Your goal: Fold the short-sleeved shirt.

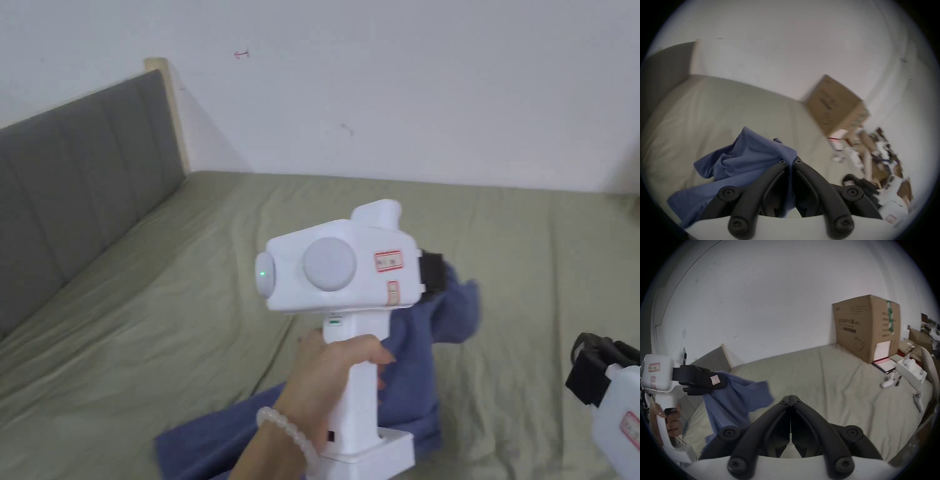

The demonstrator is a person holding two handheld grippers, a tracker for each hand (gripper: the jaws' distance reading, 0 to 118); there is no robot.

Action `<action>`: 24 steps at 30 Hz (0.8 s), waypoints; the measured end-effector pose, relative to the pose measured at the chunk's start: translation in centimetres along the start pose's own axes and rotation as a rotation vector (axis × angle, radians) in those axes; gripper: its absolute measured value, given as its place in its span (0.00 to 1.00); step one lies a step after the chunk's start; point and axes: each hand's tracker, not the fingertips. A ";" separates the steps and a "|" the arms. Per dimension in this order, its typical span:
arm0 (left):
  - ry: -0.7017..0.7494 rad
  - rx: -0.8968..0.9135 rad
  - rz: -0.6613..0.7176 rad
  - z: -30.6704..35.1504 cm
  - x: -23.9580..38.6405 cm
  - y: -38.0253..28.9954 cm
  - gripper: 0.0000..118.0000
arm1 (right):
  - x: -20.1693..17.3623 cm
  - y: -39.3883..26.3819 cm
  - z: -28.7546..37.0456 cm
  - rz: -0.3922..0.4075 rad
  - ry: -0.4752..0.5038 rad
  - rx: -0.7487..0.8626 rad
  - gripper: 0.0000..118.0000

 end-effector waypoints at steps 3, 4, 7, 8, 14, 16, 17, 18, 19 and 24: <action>-0.116 -0.038 -0.018 -3.3 3.7 -0.8 0.00 | 3.1 1.0 1.7 -0.021 -0.081 0.056 0.00; -0.087 -0.060 -0.057 -4.4 5.5 -1.8 0.00 | 4.1 1.1 2.1 -0.025 -0.112 0.056 0.00; -0.036 -0.192 -0.063 -9.0 6.5 -5.8 0.00 | 7.1 0.8 2.8 -0.037 -0.181 0.051 0.00; -0.047 -0.246 -0.028 -10.5 5.2 -7.2 0.00 | 8.1 0.5 2.9 -0.048 -0.207 0.044 0.00; 0.107 -0.581 -0.034 -17.6 1.6 -20.1 0.07 | 11.8 -2.2 2.3 -0.101 -0.274 -0.055 0.00; 0.112 -0.643 0.004 -17.4 0.8 -22.2 0.40 | 12.2 -3.0 1.9 -0.098 -0.279 -0.087 0.00; 0.117 -0.635 0.007 -17.1 0.7 -22.8 0.74 | 12.2 -3.4 1.6 -0.101 -0.277 -0.100 0.00; 0.115 -0.627 0.004 -16.9 0.7 -23.1 0.88 | 12.2 -3.6 1.4 -0.104 -0.274 -0.111 0.00; 0.104 -0.622 0.005 -16.6 0.7 -23.1 0.92 | 12.1 -3.8 1.1 -0.107 -0.270 -0.121 0.00; 0.121 -0.505 -0.059 -13.3 1.1 -18.6 0.89 | 10.3 -3.8 0.5 -0.066 -0.225 -0.143 0.00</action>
